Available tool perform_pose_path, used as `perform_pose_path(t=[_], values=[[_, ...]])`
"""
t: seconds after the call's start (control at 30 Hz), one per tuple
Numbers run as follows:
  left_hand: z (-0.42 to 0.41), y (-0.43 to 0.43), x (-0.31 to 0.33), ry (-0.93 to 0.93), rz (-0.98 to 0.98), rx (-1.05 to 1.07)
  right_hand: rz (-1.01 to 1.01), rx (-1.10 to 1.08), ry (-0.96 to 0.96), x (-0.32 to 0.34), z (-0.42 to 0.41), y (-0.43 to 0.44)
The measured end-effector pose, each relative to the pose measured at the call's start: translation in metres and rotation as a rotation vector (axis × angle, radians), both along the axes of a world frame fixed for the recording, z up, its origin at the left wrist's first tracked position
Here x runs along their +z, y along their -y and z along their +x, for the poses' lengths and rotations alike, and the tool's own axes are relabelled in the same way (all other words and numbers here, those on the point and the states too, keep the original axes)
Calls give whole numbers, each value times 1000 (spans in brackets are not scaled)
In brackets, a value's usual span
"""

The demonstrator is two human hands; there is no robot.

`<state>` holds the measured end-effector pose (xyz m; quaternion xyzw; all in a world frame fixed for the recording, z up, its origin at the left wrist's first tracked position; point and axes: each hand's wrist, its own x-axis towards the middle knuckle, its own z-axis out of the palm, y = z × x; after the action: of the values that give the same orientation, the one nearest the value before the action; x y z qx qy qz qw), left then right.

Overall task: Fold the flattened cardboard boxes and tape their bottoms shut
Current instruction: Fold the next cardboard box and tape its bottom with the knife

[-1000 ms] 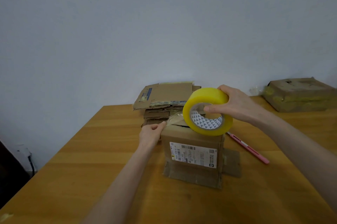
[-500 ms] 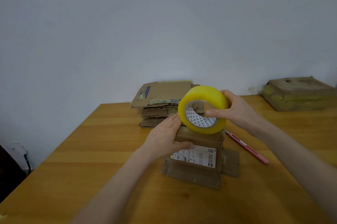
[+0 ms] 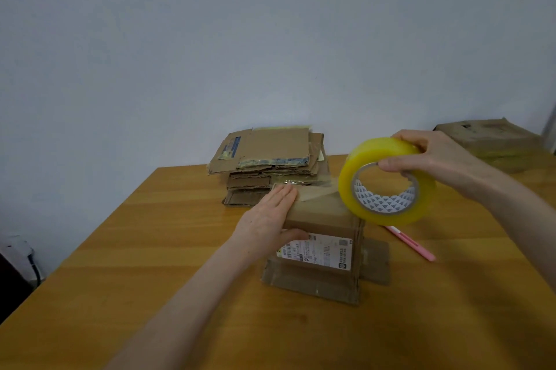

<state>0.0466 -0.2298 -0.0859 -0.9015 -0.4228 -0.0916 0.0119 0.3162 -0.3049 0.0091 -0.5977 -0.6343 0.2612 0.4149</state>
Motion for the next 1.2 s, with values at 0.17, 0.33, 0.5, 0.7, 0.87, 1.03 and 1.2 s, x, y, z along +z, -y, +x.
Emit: perform_pose_path(t=[0.17, 0.33, 0.5, 0.7, 0.87, 1.03, 1.2], values=[[-4, 5, -6, 32, 55, 8, 20, -67, -169, -13, -8, 4], [-21, 9, -5, 26, 78, 22, 92, -107, -321, -19, -27, 1], [-45, 6, 8, 3, -1, 149, 100, -54, -295, -24, -50, -14], [-29, 1, 5, -77, 33, 148, 82, 24, -449, -48, -31, -5], [-35, 1, 3, -128, 61, 115, 133, 32, -441, -50, -30, -3], [-41, -4, -2, -80, 71, 91, 72, 19, -261, -53, -4, 5], [-40, -6, -4, -93, 64, 87, -36, -12, -203, -85, 11, 9]])
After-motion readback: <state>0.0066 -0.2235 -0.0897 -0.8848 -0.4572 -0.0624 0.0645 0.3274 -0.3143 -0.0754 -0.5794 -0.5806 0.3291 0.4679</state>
